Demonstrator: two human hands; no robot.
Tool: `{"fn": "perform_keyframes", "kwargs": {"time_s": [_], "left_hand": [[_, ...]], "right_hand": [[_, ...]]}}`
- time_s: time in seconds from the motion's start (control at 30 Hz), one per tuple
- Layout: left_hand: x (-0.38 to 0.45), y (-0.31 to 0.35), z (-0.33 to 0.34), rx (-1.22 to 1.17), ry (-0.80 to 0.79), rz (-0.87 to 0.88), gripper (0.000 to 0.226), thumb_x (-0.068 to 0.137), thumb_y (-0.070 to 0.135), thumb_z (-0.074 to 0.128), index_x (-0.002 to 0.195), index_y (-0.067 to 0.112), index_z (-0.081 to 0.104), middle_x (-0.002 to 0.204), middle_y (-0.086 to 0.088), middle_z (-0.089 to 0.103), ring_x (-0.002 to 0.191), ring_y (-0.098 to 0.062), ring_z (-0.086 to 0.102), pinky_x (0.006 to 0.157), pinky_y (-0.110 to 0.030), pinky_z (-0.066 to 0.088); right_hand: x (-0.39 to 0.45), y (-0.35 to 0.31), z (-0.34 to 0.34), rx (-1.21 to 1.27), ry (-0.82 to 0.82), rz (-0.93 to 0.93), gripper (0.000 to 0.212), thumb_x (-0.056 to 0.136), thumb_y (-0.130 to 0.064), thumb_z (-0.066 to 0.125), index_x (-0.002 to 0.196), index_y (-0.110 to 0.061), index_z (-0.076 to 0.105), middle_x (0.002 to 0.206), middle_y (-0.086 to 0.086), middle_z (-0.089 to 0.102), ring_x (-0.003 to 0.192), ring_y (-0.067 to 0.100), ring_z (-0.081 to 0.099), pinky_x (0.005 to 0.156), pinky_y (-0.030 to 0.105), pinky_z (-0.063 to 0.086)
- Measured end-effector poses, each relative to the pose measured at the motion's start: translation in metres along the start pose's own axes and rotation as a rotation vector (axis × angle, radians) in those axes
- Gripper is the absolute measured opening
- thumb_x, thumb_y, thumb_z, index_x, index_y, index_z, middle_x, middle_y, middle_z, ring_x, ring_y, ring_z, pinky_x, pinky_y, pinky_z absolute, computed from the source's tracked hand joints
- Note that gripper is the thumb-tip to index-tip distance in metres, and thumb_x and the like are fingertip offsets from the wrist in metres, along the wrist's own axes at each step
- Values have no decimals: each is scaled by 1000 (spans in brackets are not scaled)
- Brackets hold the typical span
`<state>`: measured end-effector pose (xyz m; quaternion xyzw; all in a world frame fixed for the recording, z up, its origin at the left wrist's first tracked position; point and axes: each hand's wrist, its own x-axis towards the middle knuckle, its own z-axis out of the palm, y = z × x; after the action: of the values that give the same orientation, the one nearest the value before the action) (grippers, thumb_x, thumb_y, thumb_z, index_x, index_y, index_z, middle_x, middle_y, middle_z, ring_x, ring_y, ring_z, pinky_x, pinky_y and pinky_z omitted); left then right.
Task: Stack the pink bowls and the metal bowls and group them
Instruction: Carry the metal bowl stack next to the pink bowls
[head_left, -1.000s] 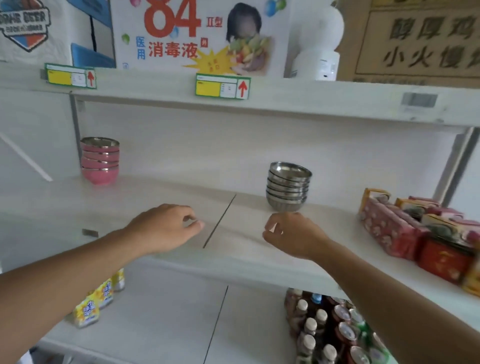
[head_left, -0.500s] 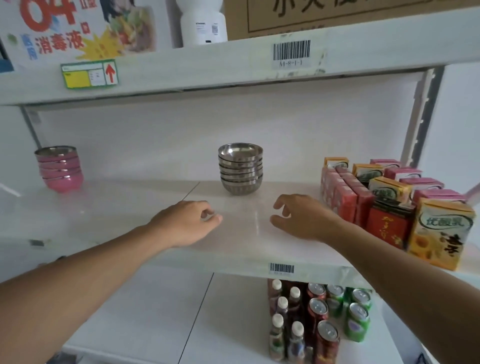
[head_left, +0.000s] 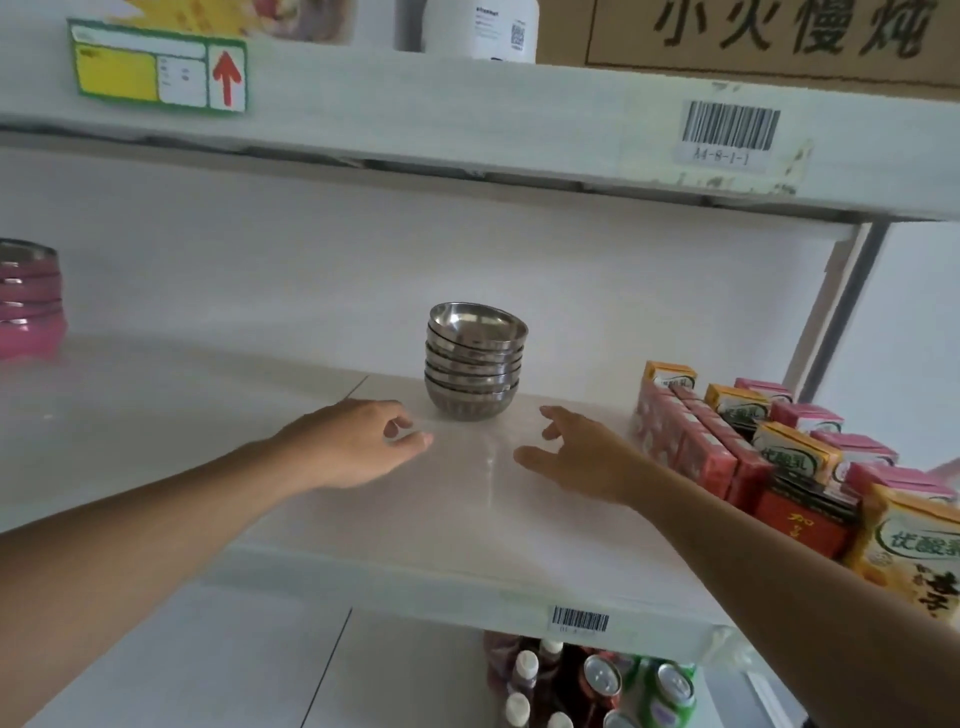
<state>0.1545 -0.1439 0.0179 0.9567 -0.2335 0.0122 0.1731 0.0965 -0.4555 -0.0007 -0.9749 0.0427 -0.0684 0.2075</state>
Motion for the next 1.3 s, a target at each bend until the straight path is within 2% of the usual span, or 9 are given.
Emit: {"fn": "perform_keyframes", "kwargs": {"time_s": [0.17,0.3,0.53,0.63,0.7,0.8,0.93,1.13,1.3], "left_hand": [[28,-21,9,-87,-23,5,121,73,96,64,166,22,43,163,0,58,142,-20,60,114,-36,47],[51,-19,8,-147,-27,-31,131,70,91,74,171,19,33,169,-3,52,149,-22,56,119,-35,44],[99,0,6,-263,-29,-47,123,78,66,90,172,13,31,168,-6,52,153,-24,51,122,-36,43],[113,5,15,-351,-15,-18,108,76,52,99,164,19,46,160,0,61,153,-17,52,125,-36,40],[119,5,23,-386,10,3,105,70,56,100,157,21,53,154,2,66,149,-16,56,126,-40,41],[123,3,30,-417,55,23,100,66,71,89,148,21,62,145,1,73,138,-18,66,122,-47,47],[116,2,29,-451,81,27,95,67,69,87,146,21,64,140,4,74,135,-14,66,121,-47,48],[93,-13,25,-503,101,37,83,77,54,96,145,21,61,138,7,74,134,-10,65,122,-43,47],[67,-31,18,-481,144,64,91,68,66,94,145,29,60,140,8,74,135,-7,64,119,-38,48]], "right_hand": [[35,0,3,85,-15,27,124,85,-81,71,175,-16,17,175,6,41,155,29,46,119,40,41],[66,0,0,27,-53,-36,131,84,-80,74,176,-11,11,180,11,30,162,31,35,128,45,36],[111,8,-1,295,-83,-82,134,72,-67,93,173,-16,22,170,9,46,150,31,50,113,43,50],[125,16,3,340,-87,-89,127,68,-62,98,168,-20,33,159,5,58,143,25,56,113,42,51],[131,21,9,356,-83,-108,117,67,-59,100,161,-20,43,147,0,66,136,20,61,110,40,53],[135,23,13,366,-26,-126,100,67,-56,101,148,-21,54,121,-11,70,111,7,67,82,23,51],[133,14,14,328,-10,-122,93,64,-58,101,138,-21,58,105,-16,67,92,0,64,68,20,45],[104,-10,8,301,5,-129,98,58,-63,100,138,-25,58,111,-12,71,101,4,67,76,25,52],[77,-28,19,345,17,-122,108,48,-72,98,138,-28,59,115,-9,77,106,11,73,93,38,62]]}}
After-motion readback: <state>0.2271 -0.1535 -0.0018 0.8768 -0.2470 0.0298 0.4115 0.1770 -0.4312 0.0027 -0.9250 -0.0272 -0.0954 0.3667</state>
